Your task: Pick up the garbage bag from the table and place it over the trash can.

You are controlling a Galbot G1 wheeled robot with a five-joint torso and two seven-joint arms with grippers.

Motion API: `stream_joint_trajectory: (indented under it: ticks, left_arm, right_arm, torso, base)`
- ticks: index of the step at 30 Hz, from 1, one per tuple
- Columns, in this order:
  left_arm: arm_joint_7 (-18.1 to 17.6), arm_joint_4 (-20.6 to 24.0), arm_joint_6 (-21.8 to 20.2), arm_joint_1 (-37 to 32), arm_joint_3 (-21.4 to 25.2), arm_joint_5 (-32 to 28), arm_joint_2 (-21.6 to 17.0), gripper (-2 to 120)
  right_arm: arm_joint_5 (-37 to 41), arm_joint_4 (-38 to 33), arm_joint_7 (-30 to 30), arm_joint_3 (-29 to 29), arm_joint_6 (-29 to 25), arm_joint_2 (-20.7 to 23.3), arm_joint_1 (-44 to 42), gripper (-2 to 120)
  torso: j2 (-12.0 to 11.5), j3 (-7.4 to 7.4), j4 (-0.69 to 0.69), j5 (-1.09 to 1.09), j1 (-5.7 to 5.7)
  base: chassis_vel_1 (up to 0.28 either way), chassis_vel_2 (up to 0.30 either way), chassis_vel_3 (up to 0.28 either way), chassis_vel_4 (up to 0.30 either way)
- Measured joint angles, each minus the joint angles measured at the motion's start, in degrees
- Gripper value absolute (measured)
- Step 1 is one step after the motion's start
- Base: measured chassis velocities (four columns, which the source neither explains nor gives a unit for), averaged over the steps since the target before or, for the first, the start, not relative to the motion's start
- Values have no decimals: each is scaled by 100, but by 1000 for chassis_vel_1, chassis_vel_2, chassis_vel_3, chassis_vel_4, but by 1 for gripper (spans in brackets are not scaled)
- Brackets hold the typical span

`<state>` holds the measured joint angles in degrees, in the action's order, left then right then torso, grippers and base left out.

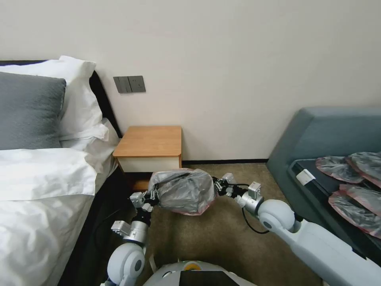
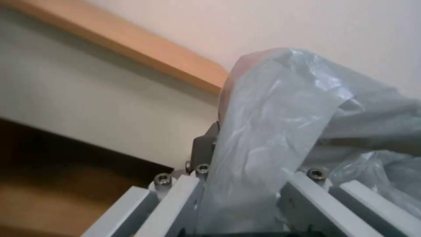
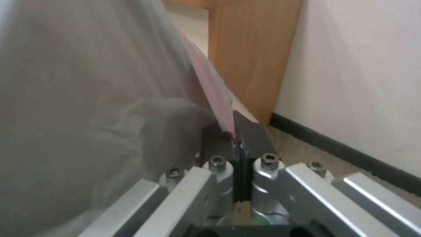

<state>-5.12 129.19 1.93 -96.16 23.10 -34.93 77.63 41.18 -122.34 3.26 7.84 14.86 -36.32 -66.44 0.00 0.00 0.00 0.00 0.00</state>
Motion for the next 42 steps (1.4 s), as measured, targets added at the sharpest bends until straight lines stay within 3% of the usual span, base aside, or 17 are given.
stream_joint_trajectory:
  ticks: [3, 5, 6, 9, 20, 27, 33, 36, 39, 40, 42]
  left_arm:
    - [-114, 84, -115, -3, -14, -200, -5, 3]
    - [-265, 196, -267, -24, -38, -466, -7, 3]
    - [-265, 196, -267, -24, -38, -466, -7, 3]
    - [-509, 386, -571, -75, -118, -810, 24, 3]
    - [-1126, 607, -1141, -69, -57, -916, 41, 3]
    - [-1284, 388, -1285, -2, 266, -602, 52, 3]
    - [-1305, 217, -1289, 92, 409, -648, 55, 3]
    - [-1326, 135, -1290, 119, 442, -708, 71, 3]
    - [-1330, 53, -1287, 168, 478, -777, 102, 3]
    - [-1330, 53, -1287, 168, 478, -777, 102, 3]
    - [-1329, 26, -1276, 203, 497, -816, 133, 3]
  right_arm:
    - [-249, -2, 39, 61, -116, 4, -102, 0]
    - [-989, 71, 65, 103, -479, -50, -232, 0]
    - [-989, 71, 65, 103, -479, -50, -232, 0]
    - [-2399, 282, 11, 94, -1130, -245, -386, 0]
    - [-3997, 495, -540, -85, -1679, -686, -448, 0]
    - [-4515, 61, -489, 352, -1692, -746, -892, 25]
    - [-4158, -411, -325, 462, -1286, -831, -1186, 46]
    - [-3530, -665, -334, 475, -1016, -950, -1282, 56]
    - [-2213, -1182, -613, 514, -602, -1167, -1403, 71]
    - [-2213, -1182, -613, 514, -602, -1167, -1403, 71]
    - [-1404, -1487, -928, 519, -353, -1297, -1460, 78]
  torso:
    - [0, 0, -1, 0, 0]
    - [0, 0, 0, -1, 0]
    - [0, 0, 0, -1, 0]
    - [0, 0, -1, -1, 0]
    - [0, 0, 0, 0, 0]
    - [0, 0, -1, -2, 0]
    - [0, 0, -1, 0, 0]
    - [0, 0, 0, -2, 0]
    - [0, 0, 0, -1, -1]
    - [0, 0, 0, -1, -1]
    - [0, 0, 0, -1, -1]
  base:
    - [0, 0, 0, 0]
    - [0, 0, 0, 0]
    - [0, 0, 0, 0]
    - [0, 0, 0, 0]
    - [0, 0, 0, 0]
    - [0, 0, 0, 0]
    - [0, 0, 0, 0]
    - [0, 0, 0, 0]
    - [0, 0, 0, 0]
    - [0, 0, 0, 0]
    - [0, 0, 0, 0]
